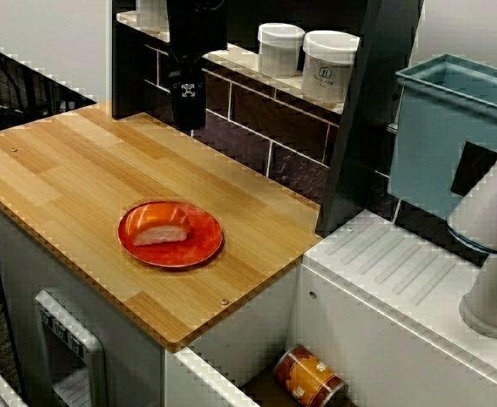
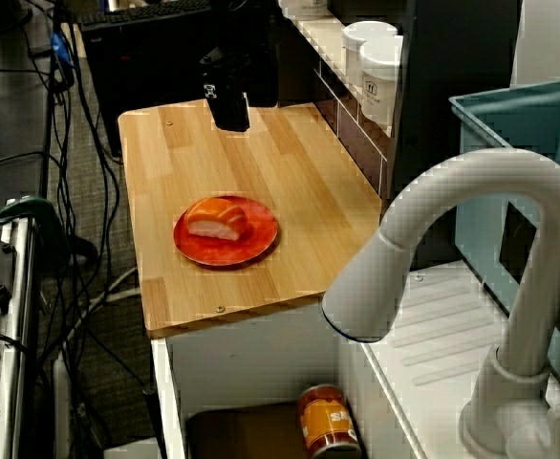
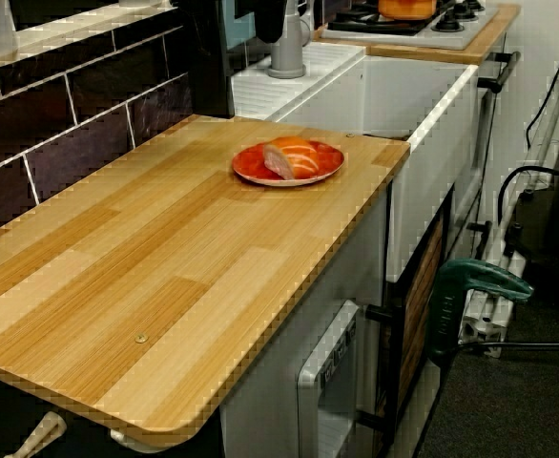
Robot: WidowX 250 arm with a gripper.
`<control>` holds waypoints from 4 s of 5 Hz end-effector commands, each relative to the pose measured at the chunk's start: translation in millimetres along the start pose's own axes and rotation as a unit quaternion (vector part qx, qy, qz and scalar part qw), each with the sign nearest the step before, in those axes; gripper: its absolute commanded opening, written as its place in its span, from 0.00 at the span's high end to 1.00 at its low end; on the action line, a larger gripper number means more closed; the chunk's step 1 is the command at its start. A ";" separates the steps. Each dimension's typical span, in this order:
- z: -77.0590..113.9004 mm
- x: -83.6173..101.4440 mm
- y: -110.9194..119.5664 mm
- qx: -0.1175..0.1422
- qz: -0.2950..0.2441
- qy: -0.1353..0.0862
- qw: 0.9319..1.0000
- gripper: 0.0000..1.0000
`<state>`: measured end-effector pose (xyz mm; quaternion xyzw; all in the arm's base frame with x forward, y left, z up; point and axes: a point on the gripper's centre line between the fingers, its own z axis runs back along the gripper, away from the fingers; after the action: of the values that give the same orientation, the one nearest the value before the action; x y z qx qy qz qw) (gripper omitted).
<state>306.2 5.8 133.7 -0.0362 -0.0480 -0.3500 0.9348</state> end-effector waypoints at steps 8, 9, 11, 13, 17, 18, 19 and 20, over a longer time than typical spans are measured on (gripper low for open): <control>-37.4 -14.9 -28.2 0.018 0.083 0.005 0.996 0.00; -52.5 -17.1 -24.4 0.031 0.089 0.006 0.996 0.00; -64.0 -24.1 -29.6 0.044 0.088 0.015 0.995 0.00; -62.7 -26.0 -30.5 0.040 0.090 0.021 0.995 0.00; -91.9 -38.8 -12.2 0.062 0.109 0.036 0.991 0.00; -94.1 -41.4 -16.6 0.060 0.103 0.034 0.992 1.00; -84.2 -44.1 -20.8 0.055 0.092 0.028 0.994 1.00; -71.8 -44.7 -21.0 0.048 0.088 0.017 0.995 1.00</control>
<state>255.5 9.3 46.6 -0.0021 -0.0184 -0.2613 0.9651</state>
